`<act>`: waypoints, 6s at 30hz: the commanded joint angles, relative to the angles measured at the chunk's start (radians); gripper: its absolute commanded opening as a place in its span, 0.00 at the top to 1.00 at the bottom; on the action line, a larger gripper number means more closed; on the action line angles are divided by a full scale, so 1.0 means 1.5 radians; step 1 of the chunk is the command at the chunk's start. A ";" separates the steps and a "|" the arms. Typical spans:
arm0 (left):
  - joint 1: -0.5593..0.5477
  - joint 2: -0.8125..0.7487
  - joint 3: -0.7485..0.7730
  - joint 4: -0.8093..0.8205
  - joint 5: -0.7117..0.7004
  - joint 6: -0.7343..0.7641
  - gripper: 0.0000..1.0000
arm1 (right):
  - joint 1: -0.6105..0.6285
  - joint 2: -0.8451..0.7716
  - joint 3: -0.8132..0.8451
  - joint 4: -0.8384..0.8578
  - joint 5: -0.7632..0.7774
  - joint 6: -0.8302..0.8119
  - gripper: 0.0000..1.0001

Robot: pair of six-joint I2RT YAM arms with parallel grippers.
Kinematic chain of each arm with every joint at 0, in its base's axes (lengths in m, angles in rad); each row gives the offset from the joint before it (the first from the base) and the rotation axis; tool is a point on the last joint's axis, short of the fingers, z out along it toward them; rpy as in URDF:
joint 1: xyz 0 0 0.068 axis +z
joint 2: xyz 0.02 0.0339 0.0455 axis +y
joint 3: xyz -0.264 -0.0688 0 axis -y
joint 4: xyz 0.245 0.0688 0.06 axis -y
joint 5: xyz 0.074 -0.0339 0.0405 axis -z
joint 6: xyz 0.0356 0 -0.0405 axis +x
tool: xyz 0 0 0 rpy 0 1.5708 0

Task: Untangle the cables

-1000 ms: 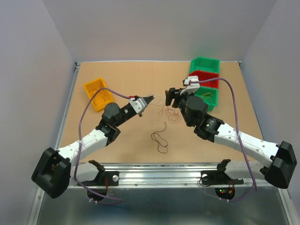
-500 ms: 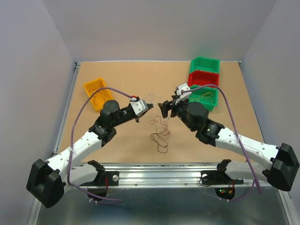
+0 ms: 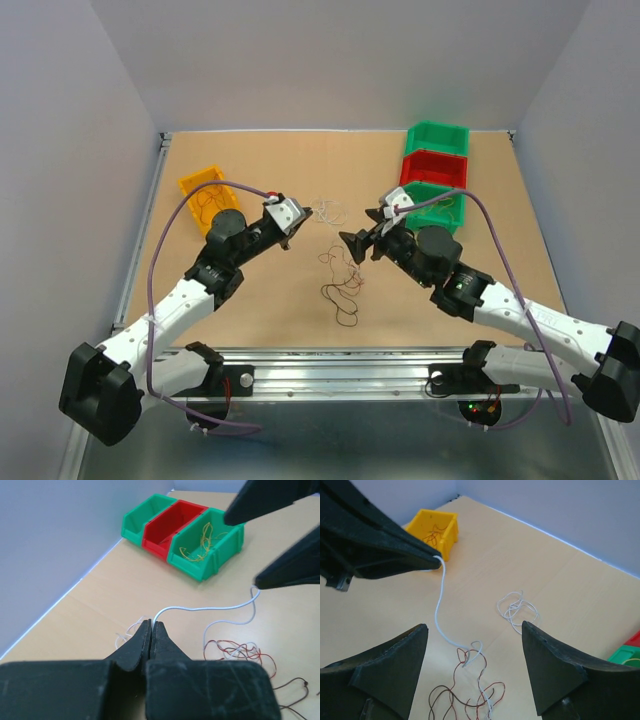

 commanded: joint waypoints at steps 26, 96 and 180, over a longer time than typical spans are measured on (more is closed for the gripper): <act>0.097 0.036 0.018 0.090 0.059 -0.057 0.73 | 0.000 0.059 0.131 0.022 -0.092 0.019 1.00; 0.221 0.311 0.057 0.280 0.392 -0.154 0.45 | 0.000 0.261 0.424 0.052 -0.038 0.129 1.00; 0.232 0.330 0.164 0.018 0.231 -0.146 1.00 | -0.582 0.682 0.508 0.117 0.091 0.441 0.99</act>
